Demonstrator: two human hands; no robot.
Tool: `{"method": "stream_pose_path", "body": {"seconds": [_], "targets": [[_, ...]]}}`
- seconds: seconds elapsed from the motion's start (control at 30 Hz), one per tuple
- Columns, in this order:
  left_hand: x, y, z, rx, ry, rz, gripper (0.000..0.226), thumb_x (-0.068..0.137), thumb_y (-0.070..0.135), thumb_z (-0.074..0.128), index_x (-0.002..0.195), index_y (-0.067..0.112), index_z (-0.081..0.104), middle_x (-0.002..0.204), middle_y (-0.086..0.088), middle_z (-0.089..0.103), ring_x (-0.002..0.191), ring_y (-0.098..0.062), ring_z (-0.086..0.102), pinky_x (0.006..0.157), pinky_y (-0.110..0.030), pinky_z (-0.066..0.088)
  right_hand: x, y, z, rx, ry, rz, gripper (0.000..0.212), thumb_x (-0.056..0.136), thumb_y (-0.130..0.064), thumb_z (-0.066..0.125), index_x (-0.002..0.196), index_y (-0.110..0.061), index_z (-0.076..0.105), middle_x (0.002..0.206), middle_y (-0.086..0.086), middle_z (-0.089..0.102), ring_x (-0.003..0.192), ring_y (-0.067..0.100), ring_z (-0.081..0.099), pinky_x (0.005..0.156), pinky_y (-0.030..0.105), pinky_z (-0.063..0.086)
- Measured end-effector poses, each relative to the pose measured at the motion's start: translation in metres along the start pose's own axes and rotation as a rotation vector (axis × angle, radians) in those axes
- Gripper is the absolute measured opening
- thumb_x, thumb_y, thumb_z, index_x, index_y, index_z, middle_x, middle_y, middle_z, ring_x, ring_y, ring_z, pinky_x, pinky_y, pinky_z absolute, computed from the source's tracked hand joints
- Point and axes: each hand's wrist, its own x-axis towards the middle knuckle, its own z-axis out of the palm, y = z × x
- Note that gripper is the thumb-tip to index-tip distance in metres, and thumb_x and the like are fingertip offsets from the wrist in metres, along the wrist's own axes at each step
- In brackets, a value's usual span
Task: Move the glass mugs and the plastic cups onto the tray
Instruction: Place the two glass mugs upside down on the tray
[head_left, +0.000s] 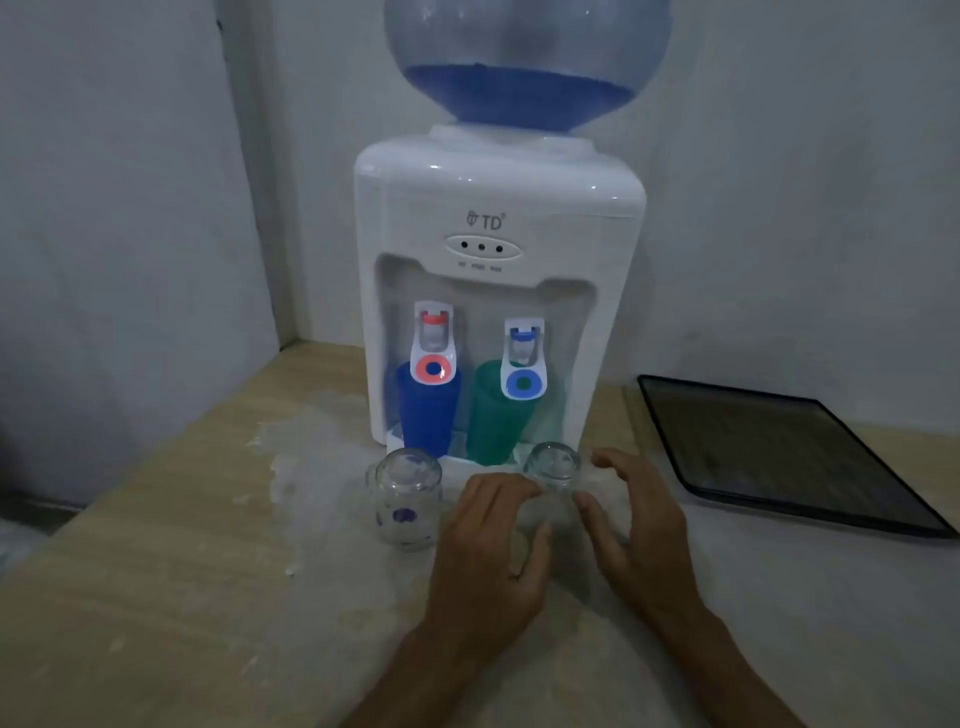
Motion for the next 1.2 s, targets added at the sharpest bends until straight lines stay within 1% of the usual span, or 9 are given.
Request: {"method": "stream_pose_path", "body": {"seconds": [0.1, 0.27, 0.37, 0.43, 0.57, 0.8, 0.97, 1.07, 1.2], "targets": [[0.002, -0.001, 0.001, -0.02, -0.016, 0.027, 0.031, 0.09, 0.033, 0.068, 0.118, 0.019, 0.065, 0.113, 0.002, 0.071, 0.106, -0.004, 0.06, 0.102, -0.007, 0.042, 0.002, 0.005, -0.002, -0.007, 0.016, 0.057, 0.049, 0.092, -0.041, 0.062, 0.126, -0.006, 0.063, 0.118, 0.003, 0.068, 0.108, 0.01, 0.064, 0.096, 0.012, 0.047], [0.004, -0.002, 0.007, 0.028, -0.008, -0.15, 0.054, 0.088, 0.039, 0.071, 0.135, 0.021, 0.053, 0.129, 0.002, 0.064, 0.114, -0.005, 0.058, 0.102, -0.023, 0.052, 0.006, 0.008, -0.003, 0.024, 0.041, 0.133, 0.031, 0.096, -0.031, 0.069, 0.124, -0.019, 0.064, 0.105, -0.008, 0.071, 0.101, -0.001, 0.067, 0.089, 0.013, 0.052], [0.007, -0.001, 0.013, 0.052, -0.14, -0.301, 0.082, 0.09, 0.052, 0.067, 0.157, 0.027, 0.025, 0.158, 0.008, 0.037, 0.141, -0.002, 0.033, 0.114, -0.004, 0.008, 0.007, 0.006, -0.004, 0.085, -0.011, 0.186, 0.034, 0.095, -0.025, 0.071, 0.128, -0.022, 0.063, 0.105, -0.012, 0.073, 0.1, 0.0, 0.069, 0.088, 0.016, 0.055], [0.011, -0.004, 0.017, 0.053, -0.203, -0.333, 0.091, 0.091, 0.055, 0.065, 0.161, 0.028, 0.015, 0.165, 0.01, 0.026, 0.149, -0.002, 0.023, 0.111, -0.004, -0.003, 0.007, 0.002, -0.003, 0.118, -0.074, 0.176, 0.035, 0.095, -0.024, 0.071, 0.129, -0.026, 0.061, 0.11, -0.014, 0.073, 0.103, -0.002, 0.069, 0.089, 0.015, 0.055], [0.019, -0.005, 0.023, -0.02, -0.233, -0.31, 0.074, 0.09, 0.049, 0.068, 0.152, 0.026, 0.035, 0.148, 0.006, 0.049, 0.135, -0.012, 0.048, 0.108, -0.02, 0.037, 0.005, -0.001, -0.003, 0.114, -0.138, 0.175, 0.043, 0.093, -0.043, 0.066, 0.132, -0.026, 0.062, 0.119, -0.014, 0.071, 0.107, -0.001, 0.067, 0.095, 0.026, 0.057], [0.031, 0.001, 0.033, -0.11, -0.242, -0.458, 0.06, 0.082, 0.061, 0.073, 0.133, 0.042, 0.046, 0.119, 0.03, 0.053, 0.115, 0.005, 0.056, 0.092, -0.012, 0.038, 0.004, -0.001, -0.01, 0.189, -0.102, 0.144, 0.047, 0.09, -0.048, 0.064, 0.13, -0.024, 0.063, 0.11, -0.009, 0.072, 0.102, 0.009, 0.07, 0.09, 0.034, 0.059], [0.032, 0.012, 0.02, -0.361, -0.087, -0.601, 0.049, 0.082, 0.041, 0.082, 0.12, 0.042, 0.05, 0.104, 0.021, 0.069, 0.085, 0.009, 0.067, 0.065, -0.003, 0.049, 0.003, -0.002, -0.011, 0.236, 0.042, 0.063, 0.046, 0.09, -0.047, 0.066, 0.126, -0.018, 0.064, 0.112, -0.008, 0.069, 0.102, 0.013, 0.068, 0.088, 0.032, 0.057], [0.036, 0.023, 0.019, -0.528, -0.065, -0.769, 0.036, 0.086, 0.038, 0.077, 0.117, 0.029, 0.06, 0.098, 0.013, 0.073, 0.078, 0.002, 0.071, 0.062, -0.01, 0.054, 0.002, -0.003, -0.01, 0.246, 0.107, 0.041, 0.044, 0.089, -0.045, 0.067, 0.126, -0.021, 0.062, 0.116, -0.007, 0.066, 0.106, 0.013, 0.065, 0.09, 0.026, 0.054], [0.045, 0.032, 0.028, -0.811, -0.137, -0.952, 0.063, 0.067, 0.054, 0.072, 0.113, 0.011, 0.07, 0.088, -0.006, 0.081, 0.082, -0.022, 0.077, 0.077, -0.039, 0.064, 0.005, 0.0, -0.021, 0.32, 0.23, 0.174, 0.052, 0.088, -0.053, 0.06, 0.129, -0.022, 0.06, 0.119, -0.008, 0.067, 0.11, 0.012, 0.065, 0.094, 0.022, 0.053]]}}
